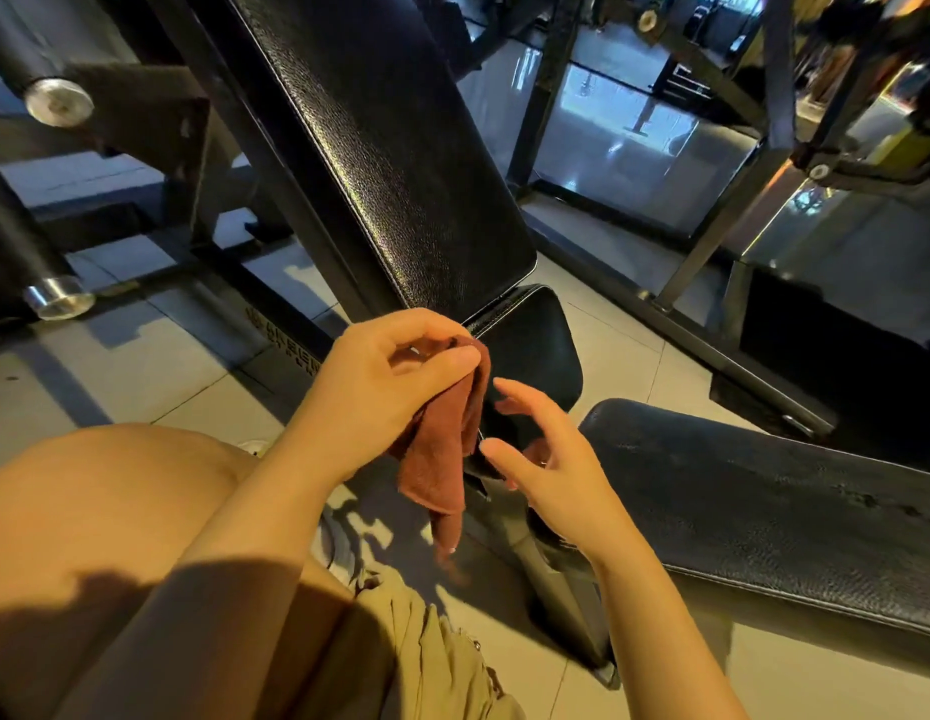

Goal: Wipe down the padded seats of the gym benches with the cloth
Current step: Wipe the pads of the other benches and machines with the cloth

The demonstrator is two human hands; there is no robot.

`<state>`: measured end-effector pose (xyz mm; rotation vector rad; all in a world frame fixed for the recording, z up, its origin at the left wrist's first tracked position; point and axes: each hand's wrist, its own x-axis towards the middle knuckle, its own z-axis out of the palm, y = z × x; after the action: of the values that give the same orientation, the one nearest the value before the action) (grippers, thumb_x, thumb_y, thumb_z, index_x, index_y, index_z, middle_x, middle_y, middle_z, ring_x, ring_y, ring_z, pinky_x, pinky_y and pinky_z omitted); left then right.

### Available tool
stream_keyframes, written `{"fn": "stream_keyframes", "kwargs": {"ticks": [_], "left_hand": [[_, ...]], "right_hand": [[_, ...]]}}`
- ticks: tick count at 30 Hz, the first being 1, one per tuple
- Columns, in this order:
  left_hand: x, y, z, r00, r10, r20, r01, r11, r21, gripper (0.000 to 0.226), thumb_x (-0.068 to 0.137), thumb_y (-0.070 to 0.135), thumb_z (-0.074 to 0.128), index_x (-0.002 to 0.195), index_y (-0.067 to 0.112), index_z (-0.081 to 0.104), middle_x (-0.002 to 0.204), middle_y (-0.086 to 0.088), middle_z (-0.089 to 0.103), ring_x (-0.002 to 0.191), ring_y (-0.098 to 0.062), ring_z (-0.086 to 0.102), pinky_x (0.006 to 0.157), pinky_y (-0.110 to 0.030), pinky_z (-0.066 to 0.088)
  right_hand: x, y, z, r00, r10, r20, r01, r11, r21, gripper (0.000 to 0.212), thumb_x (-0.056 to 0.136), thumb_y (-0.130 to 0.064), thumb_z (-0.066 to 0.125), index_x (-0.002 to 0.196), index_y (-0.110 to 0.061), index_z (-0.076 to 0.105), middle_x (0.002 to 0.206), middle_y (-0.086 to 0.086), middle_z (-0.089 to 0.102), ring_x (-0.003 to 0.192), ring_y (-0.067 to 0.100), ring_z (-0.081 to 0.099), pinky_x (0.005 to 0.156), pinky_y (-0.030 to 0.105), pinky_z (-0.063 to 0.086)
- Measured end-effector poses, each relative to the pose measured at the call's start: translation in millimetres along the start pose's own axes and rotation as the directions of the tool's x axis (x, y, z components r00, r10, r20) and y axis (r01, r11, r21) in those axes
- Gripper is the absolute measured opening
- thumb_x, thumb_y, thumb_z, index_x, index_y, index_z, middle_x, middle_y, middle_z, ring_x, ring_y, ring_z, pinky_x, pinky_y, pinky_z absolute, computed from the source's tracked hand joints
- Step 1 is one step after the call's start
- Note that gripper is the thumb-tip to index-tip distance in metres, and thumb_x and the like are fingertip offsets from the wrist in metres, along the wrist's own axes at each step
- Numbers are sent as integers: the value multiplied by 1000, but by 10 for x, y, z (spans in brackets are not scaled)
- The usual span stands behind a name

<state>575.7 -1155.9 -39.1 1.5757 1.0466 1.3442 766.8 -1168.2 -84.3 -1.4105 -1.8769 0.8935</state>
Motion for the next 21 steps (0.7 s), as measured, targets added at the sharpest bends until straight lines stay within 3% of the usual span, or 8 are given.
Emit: {"fn": "stream_keyframes", "kwargs": {"ticks": [4, 7, 10, 12, 15, 17, 19, 21], "left_hand": [[-11, -10, -42, 993, 33, 109, -40, 997, 63, 11, 86, 24, 69, 91, 34, 70, 93, 13, 71, 91, -4, 65, 82, -18, 50], [-19, -19, -72, 992, 55, 115, -64, 995, 78, 8, 84, 34, 68, 90, 39, 72, 94, 17, 70, 94, -5, 65, 85, -19, 50], [-60, -47, -36, 992, 59, 114, -69, 993, 91, 9, 83, 32, 65, 87, 39, 71, 91, 18, 70, 90, -3, 65, 82, -17, 49], [-96, -117, 35, 998, 22, 64, -30, 991, 130, 8, 82, 31, 68, 85, 39, 68, 78, 18, 67, 75, 0, 62, 74, -18, 50], [-114, -281, 140, 993, -61, -102, 99, 901, 422, 11, 84, 31, 71, 81, 37, 64, 68, 12, 62, 65, -7, 59, 70, -36, 55], [-121, -325, 129, 987, -42, -158, 137, 740, 659, 5, 86, 36, 65, 87, 36, 60, 75, 12, 60, 74, -17, 62, 71, -43, 53], [-144, -312, 46, 983, -25, -181, 145, 708, 692, 9, 86, 36, 62, 94, 37, 58, 80, 14, 55, 78, -22, 62, 72, -45, 53], [-163, -290, -47, 968, -48, -248, 202, 735, 648, 11, 87, 33, 64, 98, 33, 63, 84, 14, 56, 81, -19, 61, 74, -44, 53]], "right_hand": [[49, -47, -65, 990, 61, 130, -81, 984, 158, 13, 93, -14, 64, 98, -26, 64, 98, -3, 64, 62, 11, 59, 48, 14, 42], [-52, -3, -250, 978, 157, 135, -177, 972, 152, 7, 92, -14, 64, 96, -9, 62, 89, 3, 69, 54, 15, 60, 45, 24, 42], [-160, -21, -580, 982, 167, 86, -174, 982, 70, 7, 89, -10, 68, 90, -17, 66, 82, 2, 70, 60, 14, 60, 56, 30, 46], [-40, -45, -783, 992, 115, -56, -117, 992, -50, 22, 88, -10, 69, 80, -31, 67, 79, -6, 67, 71, 9, 59, 68, 26, 46], [410, -84, -616, 944, -70, -322, -17, 965, -260, 16, 90, -18, 67, 98, -30, 61, 105, -8, 60, 95, 5, 55, 82, 7, 40], [652, -1, -175, 930, -55, -364, -50, 960, -275, 39, 94, -37, 57, 128, -20, 53, 136, 6, 47, 119, 14, 48, 102, 22, 41], [665, 100, 322, 930, 90, -357, -197, 942, -274, 61, 100, -49, 31, 153, -21, 25, 161, 7, 19, 147, 22, 19, 121, 45, 17], [587, 180, 597, 910, 155, -384, -264, 932, -248, 66, 98, -54, 12, 156, -23, 3, 164, -1, -1, 151, 19, -3, 120, 39, -8]]}}
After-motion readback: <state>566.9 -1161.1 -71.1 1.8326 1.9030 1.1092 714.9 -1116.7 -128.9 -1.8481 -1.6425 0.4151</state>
